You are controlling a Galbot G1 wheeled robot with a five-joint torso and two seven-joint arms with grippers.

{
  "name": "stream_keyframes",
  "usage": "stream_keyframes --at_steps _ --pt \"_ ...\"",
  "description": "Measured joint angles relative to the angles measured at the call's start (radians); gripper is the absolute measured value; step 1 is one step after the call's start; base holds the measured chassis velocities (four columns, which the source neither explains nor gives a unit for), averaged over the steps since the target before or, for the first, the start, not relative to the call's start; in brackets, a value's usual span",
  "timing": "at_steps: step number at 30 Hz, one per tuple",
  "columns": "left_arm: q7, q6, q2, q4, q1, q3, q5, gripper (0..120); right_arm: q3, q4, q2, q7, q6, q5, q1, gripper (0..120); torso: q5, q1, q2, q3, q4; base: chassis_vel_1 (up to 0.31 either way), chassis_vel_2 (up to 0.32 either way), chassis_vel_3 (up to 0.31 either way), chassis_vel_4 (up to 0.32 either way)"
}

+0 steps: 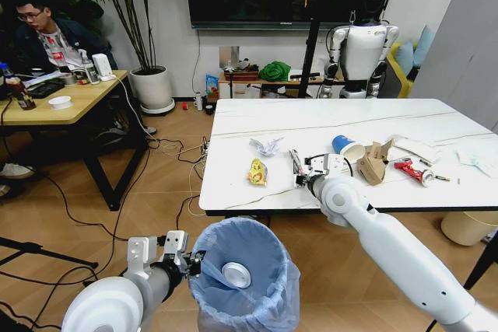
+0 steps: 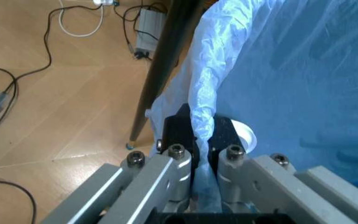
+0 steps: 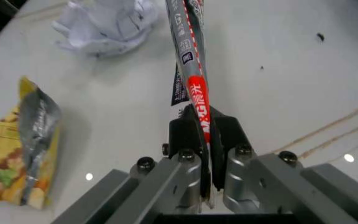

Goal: Pick up the trash bin and place the trash from the table into it.

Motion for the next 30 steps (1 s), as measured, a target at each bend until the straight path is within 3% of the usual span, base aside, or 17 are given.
stream_keyframes --at_steps 5,11,15,30 --pt "-0.001 0.000 -0.006 0.012 -0.004 0.002 0.001 0 0.050 0.089 -0.043 -0.091 0.026 -0.004 -0.021 0 0.0000 0.000 0.000 0.000 -0.0001 0.000 0.000 0.000 0.000" --pt "-0.009 0.000 -0.011 0.027 -0.007 0.005 0.002 0 0.123 0.288 -0.111 -0.174 0.037 0.014 -0.090 0 0.0000 0.000 0.000 0.000 -0.0002 0.000 0.000 0.000 0.000" --pt "-0.018 0.000 -0.010 0.033 -0.013 0.001 -0.005 0 0.162 0.457 -0.158 -0.260 0.043 0.015 -0.213 0 -0.0001 0.000 0.000 0.000 -0.0004 0.000 0.000 0.000 0.000" --pt "-0.090 0.000 -0.044 0.019 0.014 -0.060 -0.050 0 0.075 0.608 -0.207 -0.515 0.056 -0.092 -0.372 0 0.0000 0.000 0.000 0.000 -0.0004 0.000 0.000 0.000 0.000"
